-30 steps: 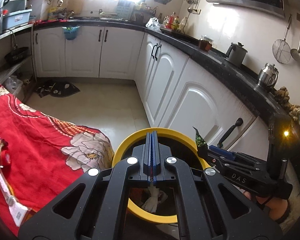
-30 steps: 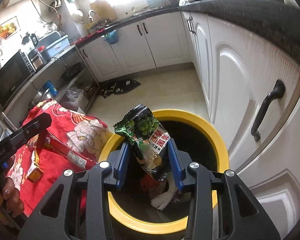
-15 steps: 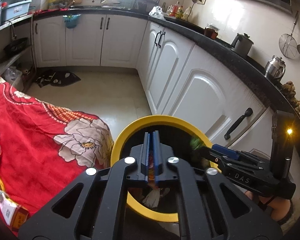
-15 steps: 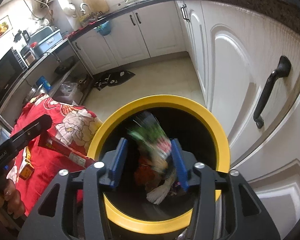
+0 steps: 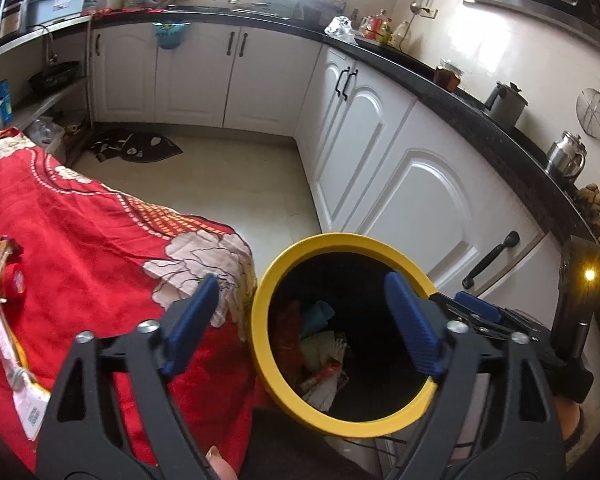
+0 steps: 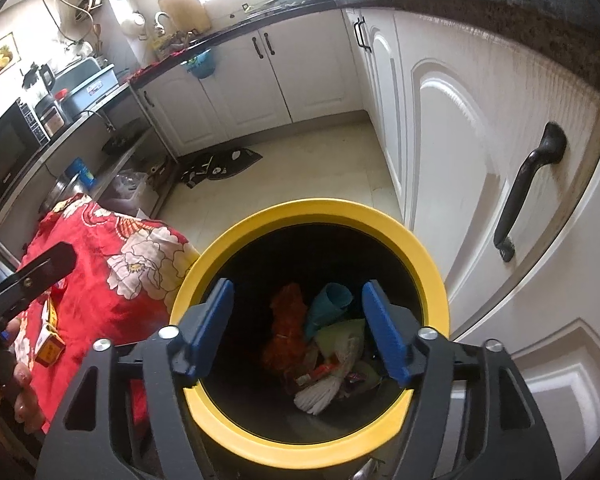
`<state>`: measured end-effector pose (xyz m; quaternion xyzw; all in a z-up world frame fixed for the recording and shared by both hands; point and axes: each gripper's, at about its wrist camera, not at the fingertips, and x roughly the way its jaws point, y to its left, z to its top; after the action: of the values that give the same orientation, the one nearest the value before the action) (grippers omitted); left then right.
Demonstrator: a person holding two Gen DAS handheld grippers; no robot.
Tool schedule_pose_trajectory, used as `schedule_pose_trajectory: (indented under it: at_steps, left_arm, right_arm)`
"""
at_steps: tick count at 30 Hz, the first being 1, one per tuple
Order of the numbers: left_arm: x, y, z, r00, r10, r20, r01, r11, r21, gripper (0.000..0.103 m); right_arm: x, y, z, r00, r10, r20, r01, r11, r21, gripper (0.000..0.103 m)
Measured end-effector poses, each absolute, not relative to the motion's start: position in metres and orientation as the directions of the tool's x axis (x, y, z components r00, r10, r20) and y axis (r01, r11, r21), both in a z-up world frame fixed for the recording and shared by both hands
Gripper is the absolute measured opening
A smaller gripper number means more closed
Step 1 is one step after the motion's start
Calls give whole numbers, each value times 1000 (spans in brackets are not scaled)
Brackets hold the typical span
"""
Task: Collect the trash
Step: 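Move both open grippers back over the remaining wrappers on the bed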
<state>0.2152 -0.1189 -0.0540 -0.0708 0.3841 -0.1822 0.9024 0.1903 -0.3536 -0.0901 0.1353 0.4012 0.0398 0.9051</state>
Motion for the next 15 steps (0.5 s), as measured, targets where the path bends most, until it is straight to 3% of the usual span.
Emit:
schedule_pose_trajectory:
  at_steps: [1,5,15]
  left_arm:
    - [215,-116,-53,640,-382,-667,269,924,-271,89]
    - [212,-105,-49,654,-365,-662,242,931,-274,92]
    - [204,-76,-35,690,-341,-639,187,936,-297,92]
  right_arm:
    - [189,-355,-89,678,181,-712,36,960,278,70]
    - [188,-352,-82,691,172,-702,28,964,264,71]
    - [182,-336,-62,724,178,-666,-19,971,238,73]
